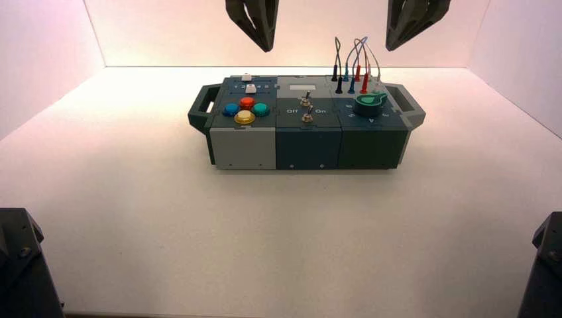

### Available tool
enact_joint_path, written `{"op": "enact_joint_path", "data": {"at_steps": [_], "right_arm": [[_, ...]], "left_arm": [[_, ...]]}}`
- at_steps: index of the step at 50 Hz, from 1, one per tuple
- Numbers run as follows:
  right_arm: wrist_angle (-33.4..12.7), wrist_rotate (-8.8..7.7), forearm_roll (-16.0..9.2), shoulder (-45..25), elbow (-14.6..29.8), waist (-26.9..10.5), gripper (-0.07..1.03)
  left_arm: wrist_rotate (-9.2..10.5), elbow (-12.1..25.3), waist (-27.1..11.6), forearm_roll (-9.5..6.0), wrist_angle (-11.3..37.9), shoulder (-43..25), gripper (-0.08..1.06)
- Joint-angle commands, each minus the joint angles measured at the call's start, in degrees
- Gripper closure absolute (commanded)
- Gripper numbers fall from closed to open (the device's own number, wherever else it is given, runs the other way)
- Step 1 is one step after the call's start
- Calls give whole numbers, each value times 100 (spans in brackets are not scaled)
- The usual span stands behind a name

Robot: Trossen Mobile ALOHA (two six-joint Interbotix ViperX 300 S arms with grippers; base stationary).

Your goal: Pull the white wire.

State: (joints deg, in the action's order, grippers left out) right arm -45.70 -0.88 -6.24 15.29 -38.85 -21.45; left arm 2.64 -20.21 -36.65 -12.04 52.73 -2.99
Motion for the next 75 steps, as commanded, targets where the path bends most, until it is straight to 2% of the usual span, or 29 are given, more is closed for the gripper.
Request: {"op": "enact_joint_path", "data": {"at_steps": [1, 21, 27, 37, 44, 50, 55, 59, 63, 65, 71, 75], "right_arm": [[35, 9, -18, 123, 88, -18, 98], [35, 9, -18, 176, 70, -18, 96], [0, -18, -9, 264, 88, -18, 91], [-167, -70, 79, 396, 158, -18, 89], [-167, -53, 176, 545, 123, 0, 79], [-167, -35, 193, 659, 79, 0, 76], [-167, -18, 202, 747, 62, 9, 72], [-167, 44, 202, 800, 62, 26, 62], [-167, 97, 246, 817, 62, 53, 47], [-149, 97, 272, 817, 53, 53, 44], [-132, 132, 422, 773, 44, 62, 44], [-123, 202, 650, 703, 18, 62, 44]], "left_arm": [[-26, 79, -9, 0, -18, 193, 101], [-44, 132, -9, 0, 9, 229, 101], [-70, 193, -9, 0, 167, 316, 101], [-176, 334, -9, 0, 439, 510, 101], [-176, 325, -9, 0, 290, 721, 101], [-176, 272, -9, 18, 0, 932, 101], [-176, 264, 9, 26, -18, 1020, 101], [-193, 255, 35, 44, 79, 1055, 101], [-360, 246, 88, 79, 185, 1081, 101], [-439, 237, 123, 79, 229, 1090, 101], [-668, 202, 290, 70, 483, 1143, 101], [-888, 176, 439, 70, 721, 1160, 101]]}}
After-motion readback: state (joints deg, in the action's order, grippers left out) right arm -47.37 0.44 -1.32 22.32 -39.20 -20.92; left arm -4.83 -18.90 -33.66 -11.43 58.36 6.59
